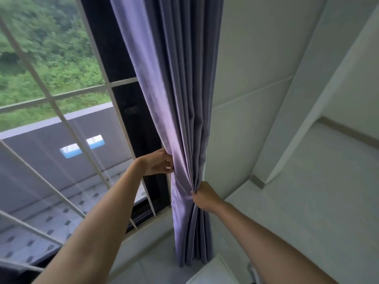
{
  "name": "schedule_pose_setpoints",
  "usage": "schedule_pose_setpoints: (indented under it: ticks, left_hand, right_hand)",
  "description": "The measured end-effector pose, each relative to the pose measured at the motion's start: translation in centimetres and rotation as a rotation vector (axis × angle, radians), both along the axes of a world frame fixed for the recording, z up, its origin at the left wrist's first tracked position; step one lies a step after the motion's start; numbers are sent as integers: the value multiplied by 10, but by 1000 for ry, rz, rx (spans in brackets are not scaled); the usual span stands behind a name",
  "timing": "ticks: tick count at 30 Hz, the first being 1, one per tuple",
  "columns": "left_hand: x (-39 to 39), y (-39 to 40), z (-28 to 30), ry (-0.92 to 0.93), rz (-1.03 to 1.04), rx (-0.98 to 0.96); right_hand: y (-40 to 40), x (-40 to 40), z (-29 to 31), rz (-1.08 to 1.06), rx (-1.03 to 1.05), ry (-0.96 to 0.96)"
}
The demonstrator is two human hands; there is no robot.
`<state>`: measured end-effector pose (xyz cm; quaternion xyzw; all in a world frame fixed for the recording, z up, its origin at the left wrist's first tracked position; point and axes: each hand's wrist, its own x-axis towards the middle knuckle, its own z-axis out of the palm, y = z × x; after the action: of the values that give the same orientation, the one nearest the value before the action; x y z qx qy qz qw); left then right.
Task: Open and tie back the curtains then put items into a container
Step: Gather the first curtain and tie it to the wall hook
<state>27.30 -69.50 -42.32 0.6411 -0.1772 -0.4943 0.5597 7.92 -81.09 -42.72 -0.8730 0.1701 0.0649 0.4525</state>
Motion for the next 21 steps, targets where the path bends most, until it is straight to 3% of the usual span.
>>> schedule_pose_setpoints:
  ticks: [5, 10, 13, 16, 21]
  left_hand:
    - [-13, -12, 8, -55, 79, 18]
    - [-40, -14, -24, -537, 397, 153]
    - [-58, -10, -27, -803, 428, 285]
    - [-65, -3, -24, -902, 369, 293]
    - [-70, 14, -16, -906, 274, 286]
  right_hand:
    - [-10, 8, -31, -75, -161, 0]
    - [-6, 23, -55, -155, -433, -109]
    - [6, 27, -52, -176, -520, -104]
    - [18, 31, -55, -186, -642, -106]
    - [35, 47, -57, -145, -753, -18]
